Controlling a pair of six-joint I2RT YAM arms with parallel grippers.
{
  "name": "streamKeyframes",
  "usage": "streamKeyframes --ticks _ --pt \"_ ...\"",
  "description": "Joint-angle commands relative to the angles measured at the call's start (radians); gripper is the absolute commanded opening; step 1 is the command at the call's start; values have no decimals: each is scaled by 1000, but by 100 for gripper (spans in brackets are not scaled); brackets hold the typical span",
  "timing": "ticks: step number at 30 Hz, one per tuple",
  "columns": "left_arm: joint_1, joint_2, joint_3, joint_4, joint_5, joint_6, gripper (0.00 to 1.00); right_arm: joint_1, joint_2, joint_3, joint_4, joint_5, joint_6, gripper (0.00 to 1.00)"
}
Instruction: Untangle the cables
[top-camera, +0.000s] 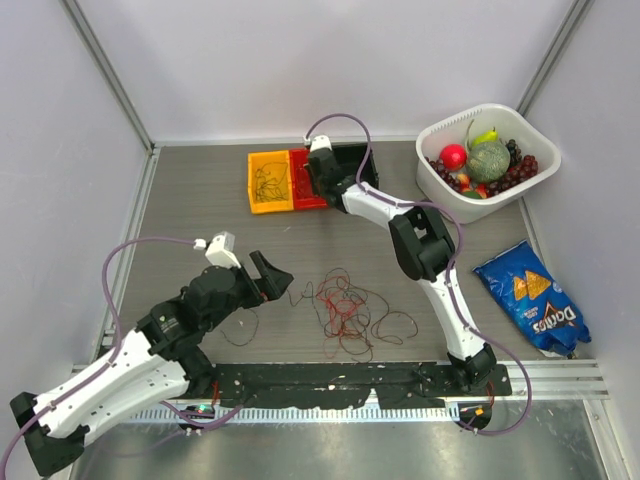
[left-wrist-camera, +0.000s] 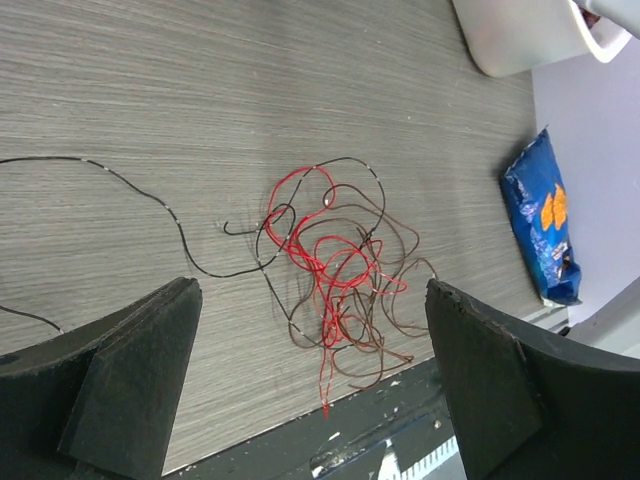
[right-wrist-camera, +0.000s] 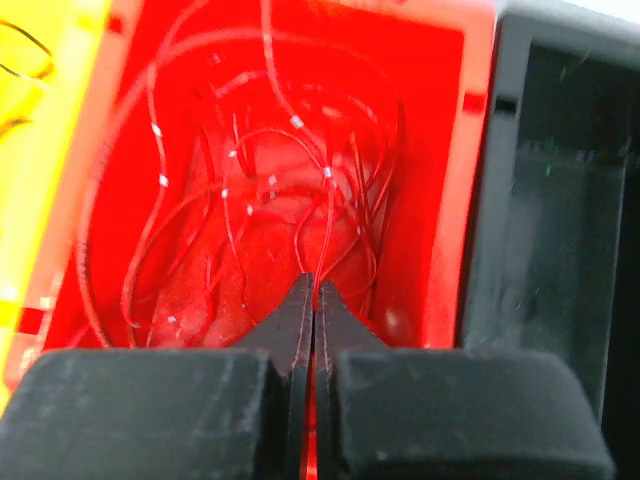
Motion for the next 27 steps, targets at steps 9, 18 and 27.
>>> streamKeyframes --ticks 9,18,27 --pt "1 74 28 93 34 24 98 0 -74 18 -57 1 1 11" --pt "0 30 10 58 34 10 98 0 -313 -89 -138 64 9 45" --pt "3 230 82 90 105 104 100 1 -657 -445 -209 73 165 56"
